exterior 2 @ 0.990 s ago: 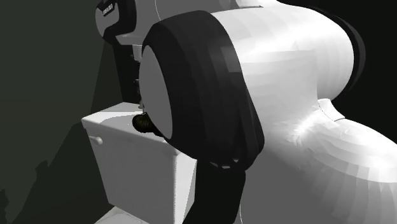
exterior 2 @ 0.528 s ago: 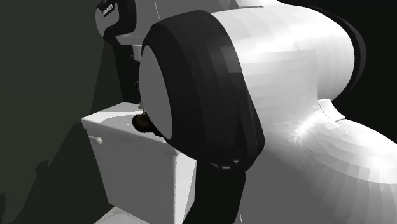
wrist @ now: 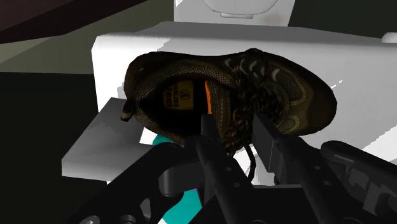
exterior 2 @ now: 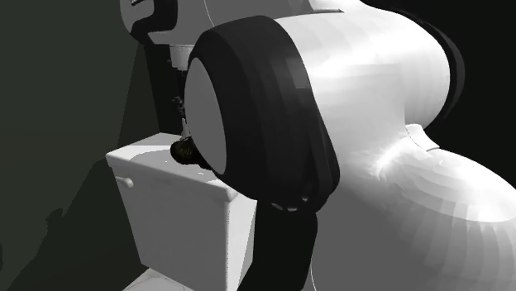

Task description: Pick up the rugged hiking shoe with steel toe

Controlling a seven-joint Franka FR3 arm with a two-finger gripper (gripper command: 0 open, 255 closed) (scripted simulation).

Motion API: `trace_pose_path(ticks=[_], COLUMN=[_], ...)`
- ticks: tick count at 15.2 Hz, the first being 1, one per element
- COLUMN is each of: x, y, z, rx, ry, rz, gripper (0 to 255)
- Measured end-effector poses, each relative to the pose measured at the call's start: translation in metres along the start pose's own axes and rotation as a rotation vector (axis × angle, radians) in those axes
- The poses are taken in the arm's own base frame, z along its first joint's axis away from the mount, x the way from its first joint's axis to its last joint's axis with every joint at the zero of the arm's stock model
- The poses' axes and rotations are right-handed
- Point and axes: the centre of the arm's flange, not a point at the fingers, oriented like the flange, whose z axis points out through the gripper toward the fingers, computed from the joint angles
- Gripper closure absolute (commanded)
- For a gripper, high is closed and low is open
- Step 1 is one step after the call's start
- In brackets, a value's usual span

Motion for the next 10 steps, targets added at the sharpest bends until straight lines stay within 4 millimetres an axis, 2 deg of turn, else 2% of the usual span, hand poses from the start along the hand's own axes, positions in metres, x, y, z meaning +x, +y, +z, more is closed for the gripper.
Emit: trace_pose_path(ticks=[10], x=[0.000], y=[0.000], z=[-0.050], rx=[0.000], ry=[0.000], rz=[0.000], gripper=[255])
